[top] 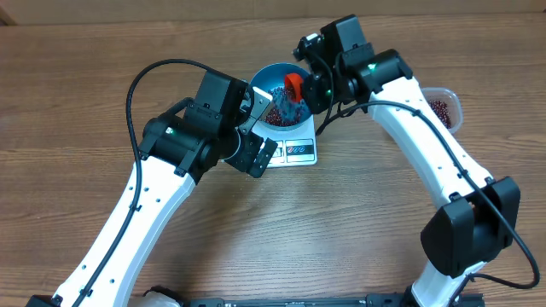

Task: Scoop item into bowl and weigh 150g on scale
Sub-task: 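Tip the red scoop to pour beans into the blue bowl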

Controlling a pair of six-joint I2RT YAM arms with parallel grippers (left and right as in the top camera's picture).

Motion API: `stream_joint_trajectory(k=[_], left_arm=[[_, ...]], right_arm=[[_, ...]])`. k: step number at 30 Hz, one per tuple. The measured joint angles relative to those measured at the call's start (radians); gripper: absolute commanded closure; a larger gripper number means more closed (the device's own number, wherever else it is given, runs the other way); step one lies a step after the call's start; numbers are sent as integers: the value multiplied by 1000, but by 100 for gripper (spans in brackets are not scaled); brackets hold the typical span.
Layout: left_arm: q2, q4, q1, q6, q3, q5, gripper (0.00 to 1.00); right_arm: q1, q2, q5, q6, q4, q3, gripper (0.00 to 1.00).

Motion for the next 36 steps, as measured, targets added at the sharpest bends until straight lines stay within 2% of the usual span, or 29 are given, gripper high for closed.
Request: stream_joint_trajectory(k=[21,36], left_arm=[[0,0,0,0,0,0,0],[0,0,0,0,0,0,0]], right_arm=[[101,-62,206,-100,-37,0,96],[126,-62,263,-63,4,0,96]])
